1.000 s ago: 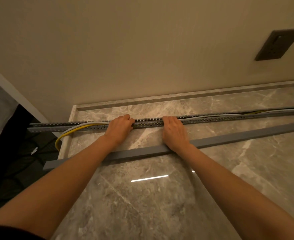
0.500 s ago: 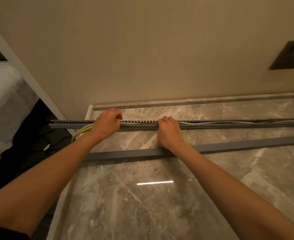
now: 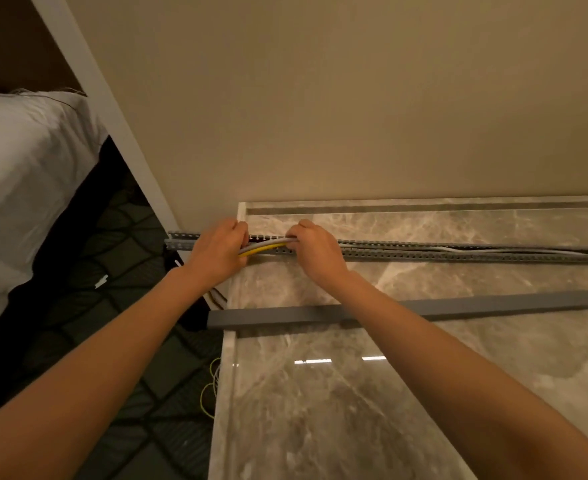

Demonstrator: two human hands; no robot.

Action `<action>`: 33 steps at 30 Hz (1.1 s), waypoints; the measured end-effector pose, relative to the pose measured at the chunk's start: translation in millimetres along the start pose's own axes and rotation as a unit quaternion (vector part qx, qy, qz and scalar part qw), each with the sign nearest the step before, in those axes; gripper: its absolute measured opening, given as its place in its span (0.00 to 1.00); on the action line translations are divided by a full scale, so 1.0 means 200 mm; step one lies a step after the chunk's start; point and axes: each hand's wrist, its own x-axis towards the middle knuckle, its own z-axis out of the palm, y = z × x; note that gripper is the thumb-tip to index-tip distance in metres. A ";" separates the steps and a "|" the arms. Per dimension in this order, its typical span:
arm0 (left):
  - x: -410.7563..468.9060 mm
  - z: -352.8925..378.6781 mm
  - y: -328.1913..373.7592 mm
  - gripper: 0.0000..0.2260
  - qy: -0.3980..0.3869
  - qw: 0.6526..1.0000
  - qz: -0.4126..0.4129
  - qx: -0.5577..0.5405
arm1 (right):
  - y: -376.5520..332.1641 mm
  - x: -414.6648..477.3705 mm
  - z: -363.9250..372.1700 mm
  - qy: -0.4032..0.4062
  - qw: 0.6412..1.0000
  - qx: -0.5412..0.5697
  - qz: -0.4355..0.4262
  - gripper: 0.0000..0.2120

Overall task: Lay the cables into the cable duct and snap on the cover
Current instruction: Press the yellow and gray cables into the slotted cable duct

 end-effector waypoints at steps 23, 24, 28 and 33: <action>0.00 -0.03 -0.05 0.06 0.036 0.996 0.085 0.015 | -0.02 0.01 0.06 0.061 0.995 -0.075 0.028 0.06; 0.00 -0.04 -0.05 0.06 0.031 0.996 0.080 0.013 | -0.02 0.01 0.06 0.058 0.995 -0.081 0.030 0.06; -0.02 -0.05 -0.08 0.09 0.053 0.993 0.081 0.061 | 0.01 0.01 0.05 0.031 0.992 -0.107 0.060 0.10; -0.05 -0.03 -0.12 0.08 0.034 0.988 0.085 0.124 | 0.01 0.00 0.03 0.018 0.994 -0.087 0.062 0.10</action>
